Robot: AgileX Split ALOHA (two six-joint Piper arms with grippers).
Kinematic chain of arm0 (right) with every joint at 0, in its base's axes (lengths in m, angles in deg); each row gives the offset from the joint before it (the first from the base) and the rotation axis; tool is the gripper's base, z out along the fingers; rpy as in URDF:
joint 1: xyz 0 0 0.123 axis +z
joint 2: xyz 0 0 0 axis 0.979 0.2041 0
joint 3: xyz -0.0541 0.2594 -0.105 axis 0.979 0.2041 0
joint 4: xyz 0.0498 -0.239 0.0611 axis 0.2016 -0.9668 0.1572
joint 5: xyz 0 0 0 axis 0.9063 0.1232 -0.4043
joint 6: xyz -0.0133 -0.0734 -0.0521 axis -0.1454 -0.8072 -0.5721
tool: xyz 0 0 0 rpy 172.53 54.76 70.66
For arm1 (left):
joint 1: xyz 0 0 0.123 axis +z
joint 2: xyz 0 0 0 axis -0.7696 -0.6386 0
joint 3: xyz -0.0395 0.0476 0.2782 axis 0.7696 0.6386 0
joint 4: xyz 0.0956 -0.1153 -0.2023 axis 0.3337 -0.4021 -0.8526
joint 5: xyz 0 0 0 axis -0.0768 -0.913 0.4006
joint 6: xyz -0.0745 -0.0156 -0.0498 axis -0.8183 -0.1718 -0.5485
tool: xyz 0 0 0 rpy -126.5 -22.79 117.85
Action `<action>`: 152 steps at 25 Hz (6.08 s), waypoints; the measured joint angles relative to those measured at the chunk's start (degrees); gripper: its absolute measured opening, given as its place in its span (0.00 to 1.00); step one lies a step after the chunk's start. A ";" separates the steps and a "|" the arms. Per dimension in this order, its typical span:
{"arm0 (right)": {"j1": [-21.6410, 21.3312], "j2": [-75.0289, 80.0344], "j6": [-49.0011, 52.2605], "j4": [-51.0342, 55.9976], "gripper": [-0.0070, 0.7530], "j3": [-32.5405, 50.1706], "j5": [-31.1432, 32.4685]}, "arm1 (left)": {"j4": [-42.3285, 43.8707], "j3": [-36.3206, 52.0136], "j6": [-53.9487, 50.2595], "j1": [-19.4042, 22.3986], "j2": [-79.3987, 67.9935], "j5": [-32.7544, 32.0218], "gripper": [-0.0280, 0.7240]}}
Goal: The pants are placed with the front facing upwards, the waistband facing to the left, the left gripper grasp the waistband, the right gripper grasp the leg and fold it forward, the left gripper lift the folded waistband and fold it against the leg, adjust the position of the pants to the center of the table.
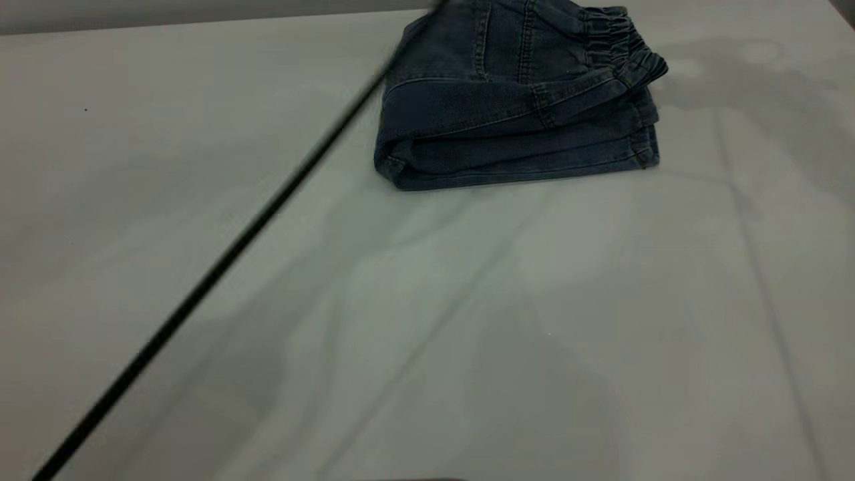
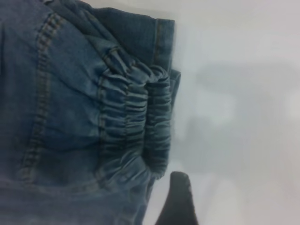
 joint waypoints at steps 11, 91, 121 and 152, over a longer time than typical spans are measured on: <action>-0.07 -1.65 -0.84 8.91 0.68 0.00 2.26 | 9.25 0.00 -14.44 1.81 -6.58 7.93 0.81; -0.07 -51.19 1.37 19.53 0.68 1.86 14.70 | 14.98 14.58 -21.02 0.85 34.69 -22.38 0.73; -0.07 -118.45 -3.03 2.18 0.68 74.73 11.45 | 12.72 80.55 -25.41 0.85 105.69 -22.38 0.73; -0.07 -121.37 -2.99 0.51 0.68 85.20 7.60 | 14.22 100.87 -28.06 0.85 116.66 -18.56 0.73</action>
